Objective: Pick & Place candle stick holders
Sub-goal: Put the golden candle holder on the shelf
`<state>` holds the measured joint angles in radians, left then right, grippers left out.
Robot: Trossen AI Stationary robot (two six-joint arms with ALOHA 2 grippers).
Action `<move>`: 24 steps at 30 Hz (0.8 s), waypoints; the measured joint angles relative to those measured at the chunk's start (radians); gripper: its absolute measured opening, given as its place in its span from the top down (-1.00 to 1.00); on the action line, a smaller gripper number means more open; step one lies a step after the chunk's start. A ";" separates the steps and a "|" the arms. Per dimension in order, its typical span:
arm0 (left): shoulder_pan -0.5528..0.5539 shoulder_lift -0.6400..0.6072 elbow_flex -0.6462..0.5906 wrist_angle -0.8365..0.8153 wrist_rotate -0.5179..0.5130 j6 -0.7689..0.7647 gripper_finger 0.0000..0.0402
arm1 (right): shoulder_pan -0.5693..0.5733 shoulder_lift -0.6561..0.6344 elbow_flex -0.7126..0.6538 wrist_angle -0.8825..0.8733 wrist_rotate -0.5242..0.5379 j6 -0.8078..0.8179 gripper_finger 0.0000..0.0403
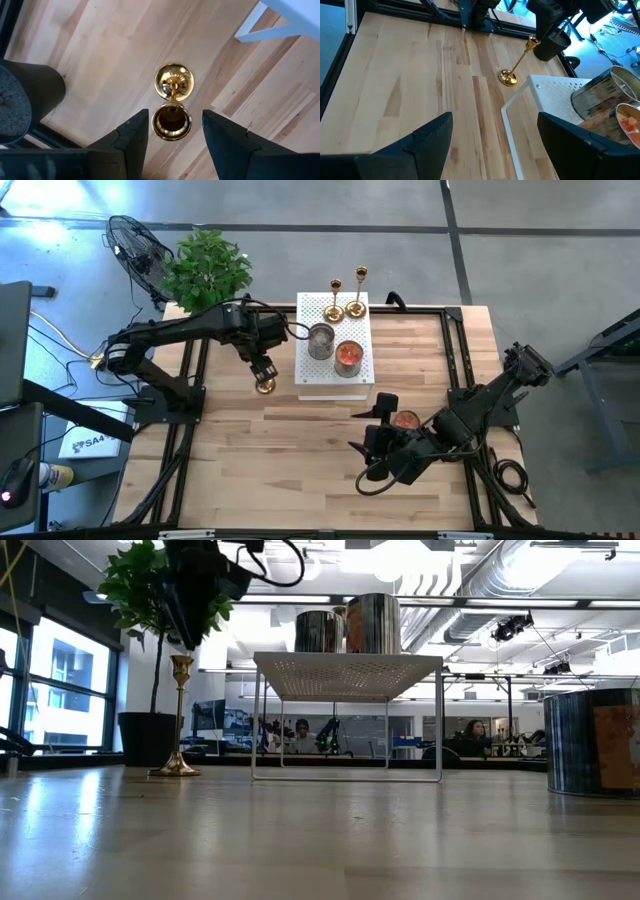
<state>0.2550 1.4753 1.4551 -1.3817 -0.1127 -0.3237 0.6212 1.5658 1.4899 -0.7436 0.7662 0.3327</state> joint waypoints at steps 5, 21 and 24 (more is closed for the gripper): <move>0.000 0.033 0.000 -0.004 0.034 0.001 0.11 | 0.000 0.000 0.000 -0.003 -0.004 0.007 -0.42; 0.000 0.061 -0.003 -0.055 0.043 0.001 0.11 | 0.001 0.000 0.000 -0.008 -0.040 0.011 -0.42; 0.000 0.061 -0.025 -0.058 0.039 0.001 0.11 | 0.001 0.000 0.000 -0.007 -0.041 0.011 -0.42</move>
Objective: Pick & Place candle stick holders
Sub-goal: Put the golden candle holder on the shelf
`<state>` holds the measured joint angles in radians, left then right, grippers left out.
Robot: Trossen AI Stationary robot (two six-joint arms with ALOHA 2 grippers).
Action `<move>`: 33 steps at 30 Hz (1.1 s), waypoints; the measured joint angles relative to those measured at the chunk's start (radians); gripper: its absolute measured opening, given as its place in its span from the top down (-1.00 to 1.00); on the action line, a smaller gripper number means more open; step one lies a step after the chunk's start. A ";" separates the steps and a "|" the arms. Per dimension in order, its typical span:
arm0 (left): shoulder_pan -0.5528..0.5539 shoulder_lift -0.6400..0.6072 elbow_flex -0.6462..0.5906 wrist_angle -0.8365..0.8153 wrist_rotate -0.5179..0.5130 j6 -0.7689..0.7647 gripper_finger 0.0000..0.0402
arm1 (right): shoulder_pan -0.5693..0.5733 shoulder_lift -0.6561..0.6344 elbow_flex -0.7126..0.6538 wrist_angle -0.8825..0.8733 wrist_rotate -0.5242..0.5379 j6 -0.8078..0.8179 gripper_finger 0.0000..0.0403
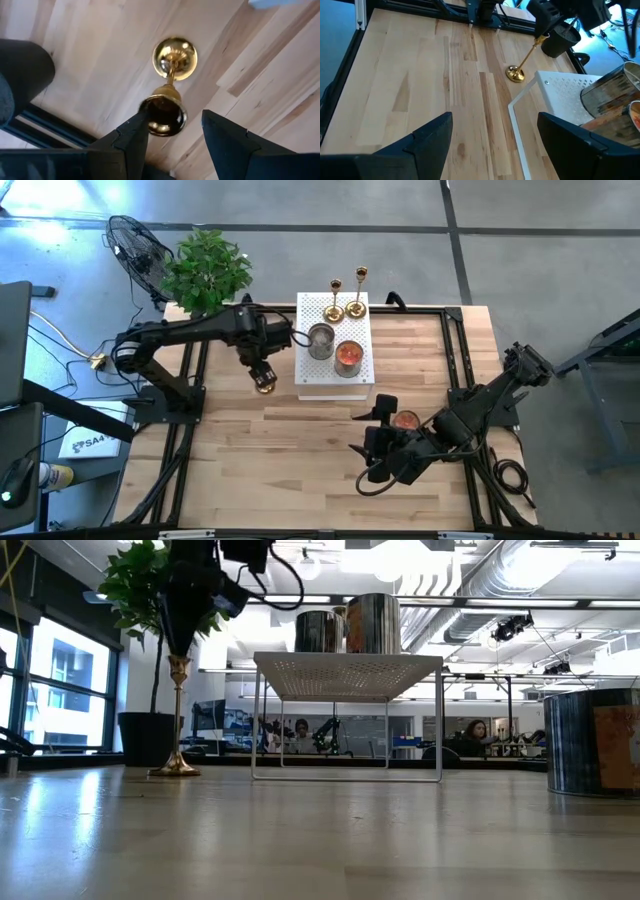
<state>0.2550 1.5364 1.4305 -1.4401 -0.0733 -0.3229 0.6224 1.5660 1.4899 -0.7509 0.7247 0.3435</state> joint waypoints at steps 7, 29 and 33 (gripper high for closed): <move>0.000 0.000 -0.040 0.005 -0.016 0.003 0.11 | 0.000 0.000 0.000 0.002 0.000 0.000 -0.42; 0.000 0.000 -0.042 -0.003 -0.015 0.026 0.94 | 0.000 0.000 0.000 0.012 0.001 -0.007 -0.42; 0.000 -0.001 -0.042 -0.017 -0.021 0.027 0.95 | 0.000 0.000 0.000 0.012 0.001 -0.010 -0.42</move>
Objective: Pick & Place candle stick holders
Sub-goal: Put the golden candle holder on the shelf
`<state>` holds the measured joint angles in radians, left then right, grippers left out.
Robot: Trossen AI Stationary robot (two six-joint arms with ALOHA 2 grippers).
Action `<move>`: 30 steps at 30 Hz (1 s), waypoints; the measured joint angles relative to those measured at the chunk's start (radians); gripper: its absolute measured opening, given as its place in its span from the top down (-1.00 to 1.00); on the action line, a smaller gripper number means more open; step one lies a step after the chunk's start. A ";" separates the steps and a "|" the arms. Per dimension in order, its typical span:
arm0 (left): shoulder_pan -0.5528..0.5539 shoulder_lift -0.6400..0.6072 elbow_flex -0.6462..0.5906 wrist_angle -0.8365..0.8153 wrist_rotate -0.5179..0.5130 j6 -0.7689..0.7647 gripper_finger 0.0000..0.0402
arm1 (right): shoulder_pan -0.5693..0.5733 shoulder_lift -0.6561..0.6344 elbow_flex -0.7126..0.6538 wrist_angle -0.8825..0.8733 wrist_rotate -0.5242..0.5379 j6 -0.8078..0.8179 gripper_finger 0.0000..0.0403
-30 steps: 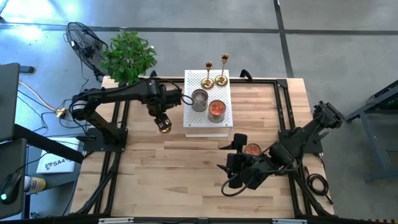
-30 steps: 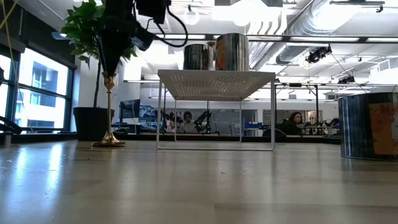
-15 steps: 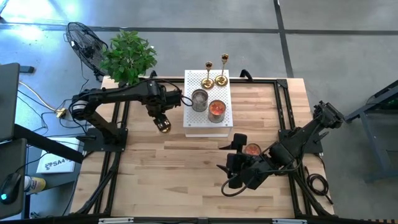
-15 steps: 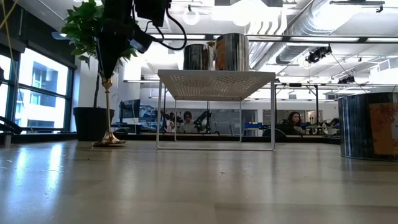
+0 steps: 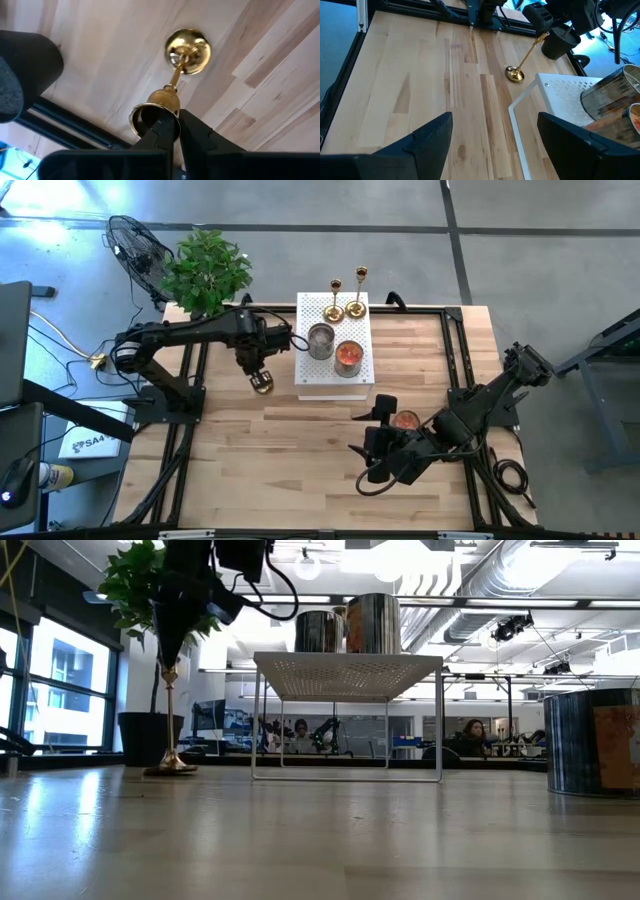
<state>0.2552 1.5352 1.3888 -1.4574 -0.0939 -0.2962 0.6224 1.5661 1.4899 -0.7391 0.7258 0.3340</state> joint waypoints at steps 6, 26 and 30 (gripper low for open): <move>0.000 -0.001 0.008 -0.022 -0.016 -0.016 0.98 | 0.000 0.000 0.000 0.000 0.000 -0.002 -0.42; -0.049 -0.002 0.388 -0.115 -0.011 -0.075 1.00 | 0.006 0.000 0.000 -0.017 -0.007 0.001 -0.42; -0.046 -0.002 0.438 -0.114 -0.029 -0.076 1.00 | 0.020 0.000 0.000 -0.019 -0.005 0.001 -0.42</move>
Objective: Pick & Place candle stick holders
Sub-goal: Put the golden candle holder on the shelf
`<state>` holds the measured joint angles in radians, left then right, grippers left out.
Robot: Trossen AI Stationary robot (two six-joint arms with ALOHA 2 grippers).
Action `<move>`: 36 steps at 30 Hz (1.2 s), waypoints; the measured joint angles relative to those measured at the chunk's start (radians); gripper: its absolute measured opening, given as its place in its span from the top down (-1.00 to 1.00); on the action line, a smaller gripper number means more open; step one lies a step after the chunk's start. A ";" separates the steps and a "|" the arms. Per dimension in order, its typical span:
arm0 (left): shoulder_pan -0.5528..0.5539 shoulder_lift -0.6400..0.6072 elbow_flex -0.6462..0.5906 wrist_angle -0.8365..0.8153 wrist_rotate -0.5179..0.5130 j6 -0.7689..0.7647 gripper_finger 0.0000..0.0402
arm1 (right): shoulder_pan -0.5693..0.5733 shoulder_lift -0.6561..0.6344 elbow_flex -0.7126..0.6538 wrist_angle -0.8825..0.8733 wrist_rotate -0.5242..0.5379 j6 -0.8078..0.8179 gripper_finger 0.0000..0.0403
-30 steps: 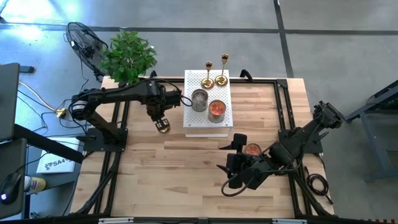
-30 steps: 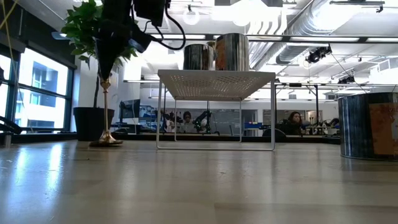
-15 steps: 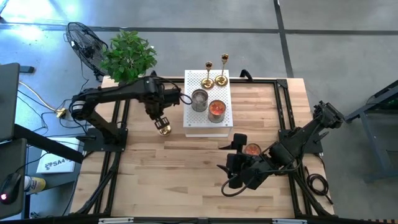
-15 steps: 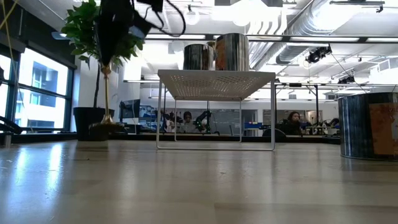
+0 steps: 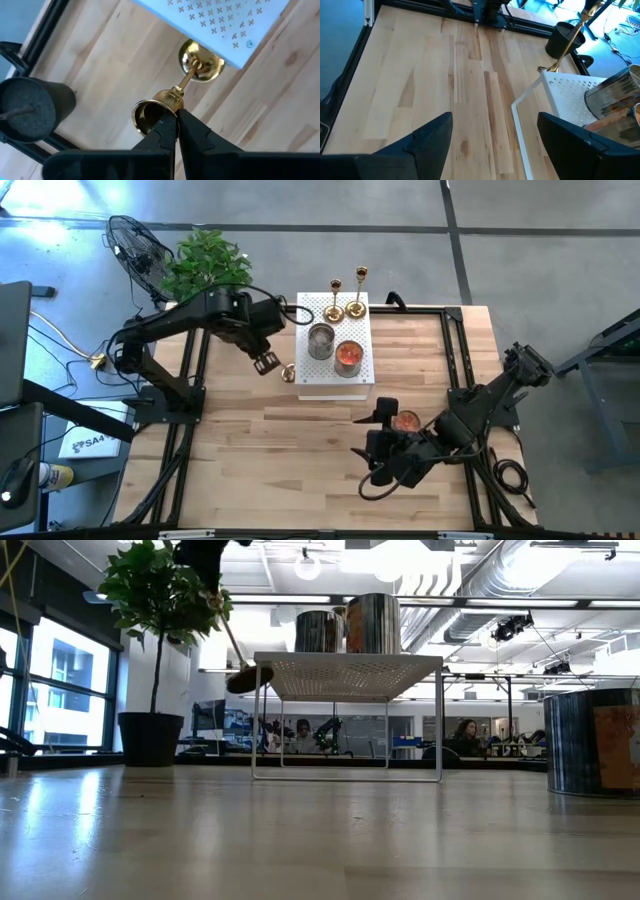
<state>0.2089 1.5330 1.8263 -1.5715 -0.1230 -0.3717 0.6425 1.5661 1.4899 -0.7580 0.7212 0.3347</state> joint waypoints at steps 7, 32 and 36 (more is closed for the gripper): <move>0.000 0.002 0.008 -0.002 -0.002 0.007 1.00 | 0.016 0.000 0.000 -0.001 0.002 -0.003 -0.42; 0.000 -0.100 -0.152 -0.001 0.006 -0.063 1.00 | 0.015 0.000 0.000 -0.016 0.002 -0.001 -0.42; 0.000 -0.145 -0.152 0.000 0.002 -0.071 1.00 | 0.015 0.000 0.000 -0.016 0.003 -0.002 -0.42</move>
<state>0.2085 1.3876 1.6745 -1.5711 -0.1209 -0.4423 0.6575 1.5661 1.4899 -0.7742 0.7242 0.3325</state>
